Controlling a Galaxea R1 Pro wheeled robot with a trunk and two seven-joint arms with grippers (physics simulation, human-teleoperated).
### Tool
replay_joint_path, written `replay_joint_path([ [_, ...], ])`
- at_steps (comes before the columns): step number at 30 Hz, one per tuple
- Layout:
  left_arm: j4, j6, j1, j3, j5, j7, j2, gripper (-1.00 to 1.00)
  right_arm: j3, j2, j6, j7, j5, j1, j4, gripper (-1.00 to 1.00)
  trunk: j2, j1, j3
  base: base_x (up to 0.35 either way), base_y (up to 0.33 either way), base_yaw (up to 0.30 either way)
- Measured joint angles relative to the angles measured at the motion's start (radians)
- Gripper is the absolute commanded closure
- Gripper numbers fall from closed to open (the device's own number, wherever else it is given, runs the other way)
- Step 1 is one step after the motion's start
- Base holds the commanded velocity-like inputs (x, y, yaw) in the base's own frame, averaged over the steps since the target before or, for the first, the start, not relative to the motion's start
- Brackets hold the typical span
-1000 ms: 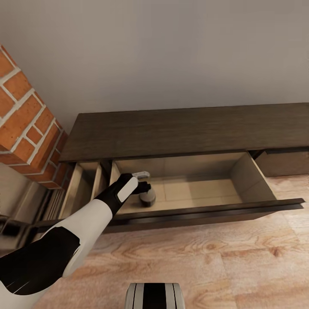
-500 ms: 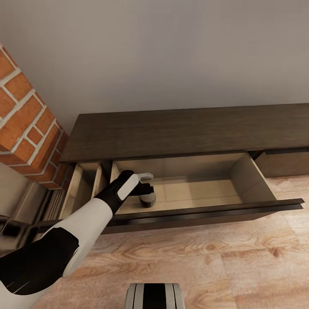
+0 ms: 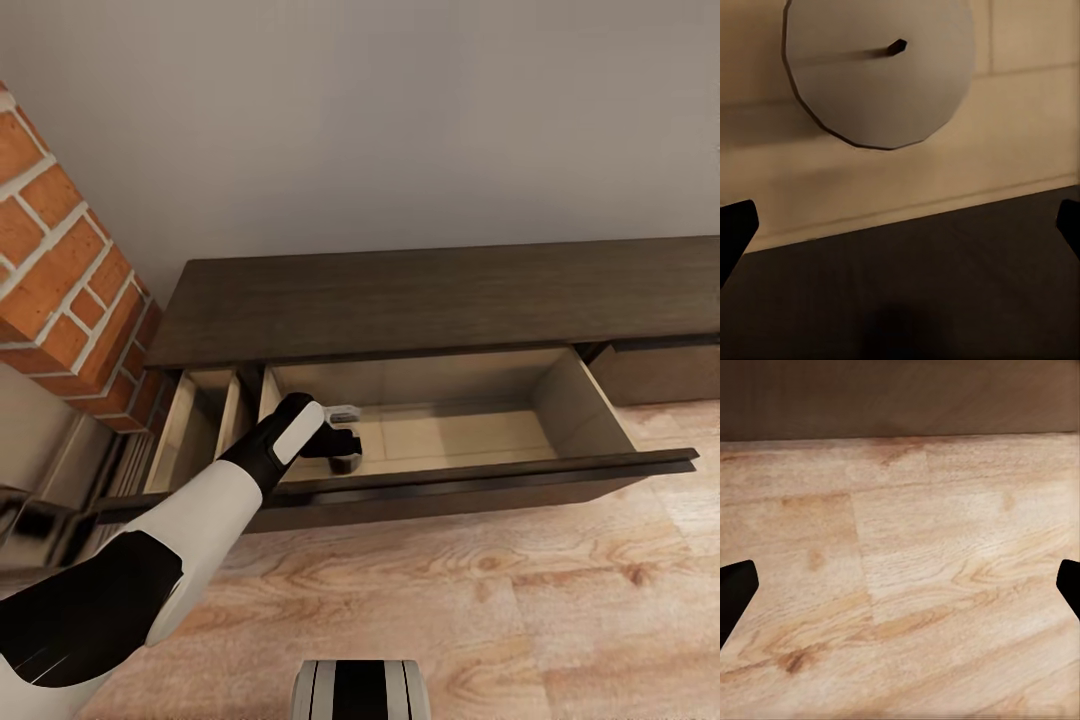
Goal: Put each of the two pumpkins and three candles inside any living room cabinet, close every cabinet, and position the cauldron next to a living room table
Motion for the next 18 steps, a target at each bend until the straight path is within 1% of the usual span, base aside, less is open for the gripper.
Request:
replay_joint_path([
  [17, 0.0, -0.001, -0.001, 0.0, 0.004, 0.0, 0.001, -1.0, 0.0, 0.0, 0.0, 0.0, 0.0, 0.0, 0.008, -1.0, 0.0, 0.0, 0.0, -0.004, 0.0, 0.0],
  [18, 0.0, -0.001, -0.001, 0.0, 0.004, 0.0, 0.001, -1.0, 0.0, 0.0, 0.0, -0.001, 0.001, 0.0, 0.008, -1.0, 0.0, -0.001, 0.004, 0.0, 0.0, 0.0],
])
